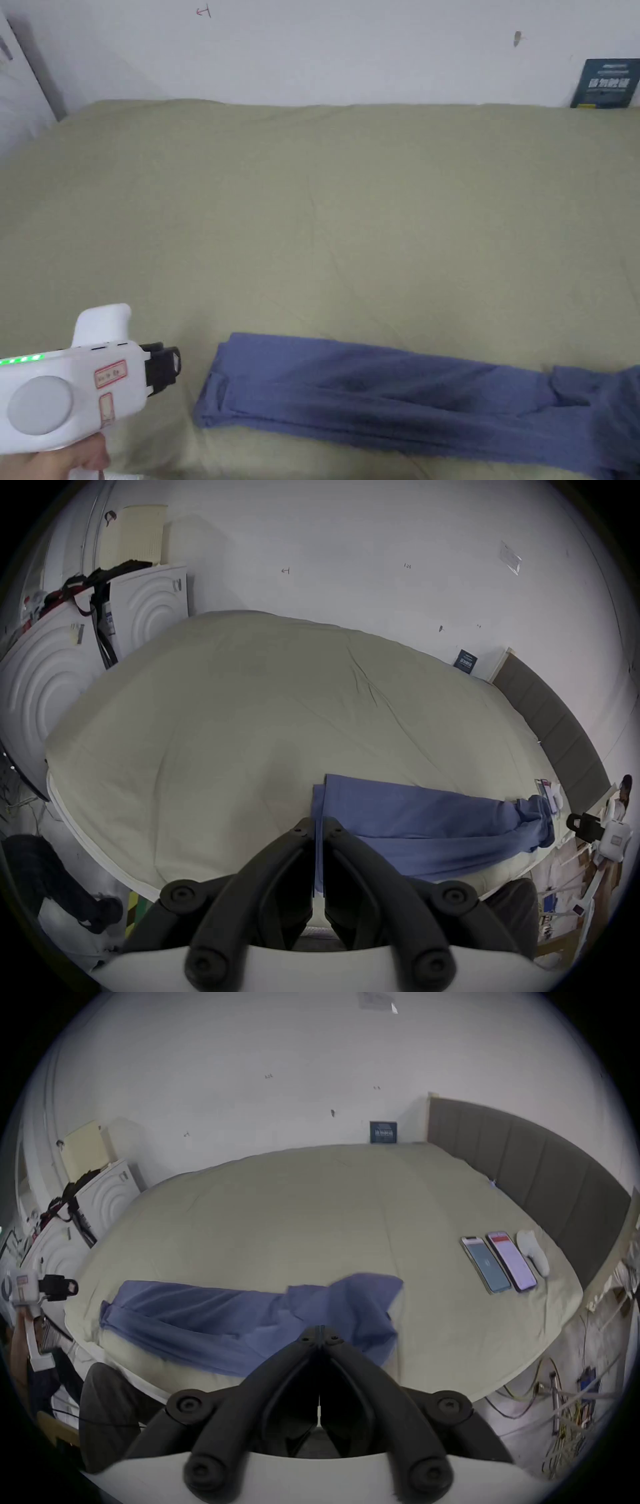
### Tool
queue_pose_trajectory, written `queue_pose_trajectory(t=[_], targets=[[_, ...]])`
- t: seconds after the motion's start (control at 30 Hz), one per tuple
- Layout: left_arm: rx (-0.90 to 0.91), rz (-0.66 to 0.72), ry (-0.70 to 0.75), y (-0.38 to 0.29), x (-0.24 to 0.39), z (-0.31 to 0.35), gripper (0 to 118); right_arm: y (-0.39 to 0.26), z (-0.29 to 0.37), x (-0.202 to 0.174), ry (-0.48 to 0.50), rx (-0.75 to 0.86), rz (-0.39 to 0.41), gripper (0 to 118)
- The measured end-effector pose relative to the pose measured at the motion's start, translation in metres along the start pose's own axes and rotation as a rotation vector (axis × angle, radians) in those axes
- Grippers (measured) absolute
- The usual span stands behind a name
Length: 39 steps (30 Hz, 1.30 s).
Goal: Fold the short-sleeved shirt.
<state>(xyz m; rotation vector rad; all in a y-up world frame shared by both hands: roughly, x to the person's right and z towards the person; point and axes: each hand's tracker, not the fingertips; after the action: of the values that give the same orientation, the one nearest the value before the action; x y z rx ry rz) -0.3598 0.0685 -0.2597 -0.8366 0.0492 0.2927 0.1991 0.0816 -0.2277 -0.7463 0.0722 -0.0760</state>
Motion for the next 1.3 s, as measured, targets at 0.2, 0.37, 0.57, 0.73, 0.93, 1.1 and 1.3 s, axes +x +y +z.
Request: queue_pose_trajectory(t=[0.2,0.37,0.57,0.73,0.93,1.1,1.3], targets=[[-0.057,0.028,-0.041,0.001,-0.012,-0.017,4,-0.001,-0.012,-0.025,0.010,0.010,0.034,0],[-0.103,0.096,-0.150,0.015,-0.020,-0.038,4,-0.002,-0.015,-0.031,0.033,0.008,0.008,0],[-0.242,0.203,-0.411,0.034,-0.045,-0.087,118,-0.005,-0.018,-0.039,0.035,-0.008,-0.012,1],[-0.396,0.315,-0.560,0.025,-0.040,-0.104,117,-0.010,-0.023,-0.044,0.033,-0.032,-0.039,0],[-0.462,0.298,-0.658,0.035,-0.050,-0.151,117,-0.010,-0.032,-0.049,0.023,-0.060,-0.039,1],[-0.521,0.348,-0.748,0.034,-0.051,-0.176,116,-0.010,-0.035,-0.052,0.021,-0.064,-0.049,0],[-0.494,0.328,-0.582,0.030,-0.057,-0.177,5,-0.011,-0.035,-0.052,0.034,-0.053,-0.054,0]])
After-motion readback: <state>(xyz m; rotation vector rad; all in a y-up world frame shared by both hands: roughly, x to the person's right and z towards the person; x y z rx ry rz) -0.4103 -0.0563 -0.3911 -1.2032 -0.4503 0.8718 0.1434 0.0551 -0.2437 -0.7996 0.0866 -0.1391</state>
